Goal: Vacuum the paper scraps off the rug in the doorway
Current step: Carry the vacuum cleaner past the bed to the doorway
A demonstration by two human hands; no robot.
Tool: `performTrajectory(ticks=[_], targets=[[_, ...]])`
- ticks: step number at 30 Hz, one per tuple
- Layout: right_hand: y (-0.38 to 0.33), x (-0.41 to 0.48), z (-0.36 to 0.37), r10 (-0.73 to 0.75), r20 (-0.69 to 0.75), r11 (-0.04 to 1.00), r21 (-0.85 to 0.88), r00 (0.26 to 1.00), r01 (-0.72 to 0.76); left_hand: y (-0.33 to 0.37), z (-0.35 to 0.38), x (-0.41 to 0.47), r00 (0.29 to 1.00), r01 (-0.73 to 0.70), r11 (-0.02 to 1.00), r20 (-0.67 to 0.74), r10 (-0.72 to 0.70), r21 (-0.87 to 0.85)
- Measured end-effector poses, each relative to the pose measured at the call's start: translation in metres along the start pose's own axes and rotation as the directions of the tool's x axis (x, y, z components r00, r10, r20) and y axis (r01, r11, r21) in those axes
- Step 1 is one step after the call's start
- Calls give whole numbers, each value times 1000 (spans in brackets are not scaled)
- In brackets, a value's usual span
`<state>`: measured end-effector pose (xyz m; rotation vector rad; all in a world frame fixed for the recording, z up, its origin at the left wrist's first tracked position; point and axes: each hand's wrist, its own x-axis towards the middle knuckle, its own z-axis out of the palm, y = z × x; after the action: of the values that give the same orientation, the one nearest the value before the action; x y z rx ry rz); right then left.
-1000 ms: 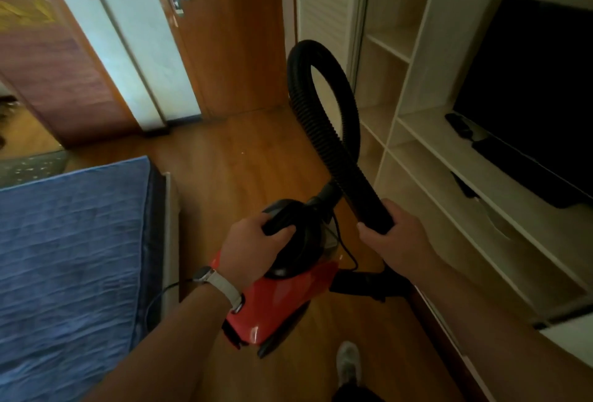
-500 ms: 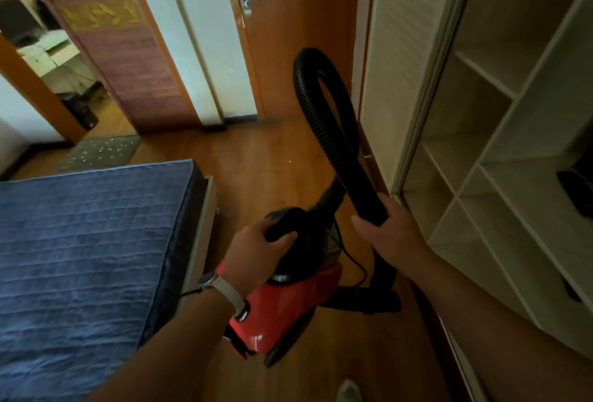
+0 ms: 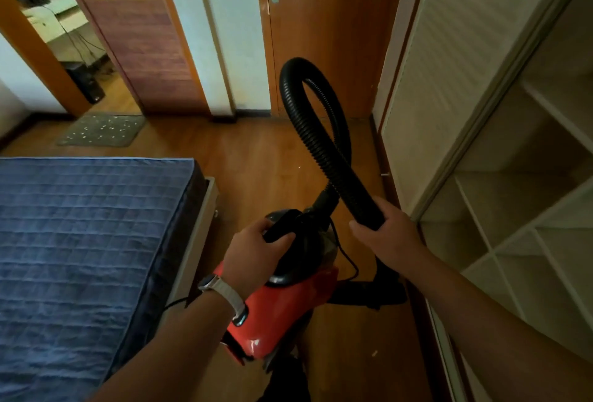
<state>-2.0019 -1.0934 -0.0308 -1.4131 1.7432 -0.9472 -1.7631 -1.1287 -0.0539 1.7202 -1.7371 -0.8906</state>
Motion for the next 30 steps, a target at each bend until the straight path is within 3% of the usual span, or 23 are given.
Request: performTrajectory(ticks=[7,16,22,30], targets=[[-18,132,17,35,-33,998,-42,999,-37,2,-3,143,998,-19,998,66,23,-57],[-54,266,29,1,-84,998,-63,996,-6,15,-39,288,998,-62,997,22,63,-43],[-69,363,52,-46,10,996,-77,999,46,4,-57,376,1000,18,999,-22,-19,-47],[-72,524,83,-12,177,1000,6,984,11,-6,-55,504,990,120,991,-70,-124,-64]])
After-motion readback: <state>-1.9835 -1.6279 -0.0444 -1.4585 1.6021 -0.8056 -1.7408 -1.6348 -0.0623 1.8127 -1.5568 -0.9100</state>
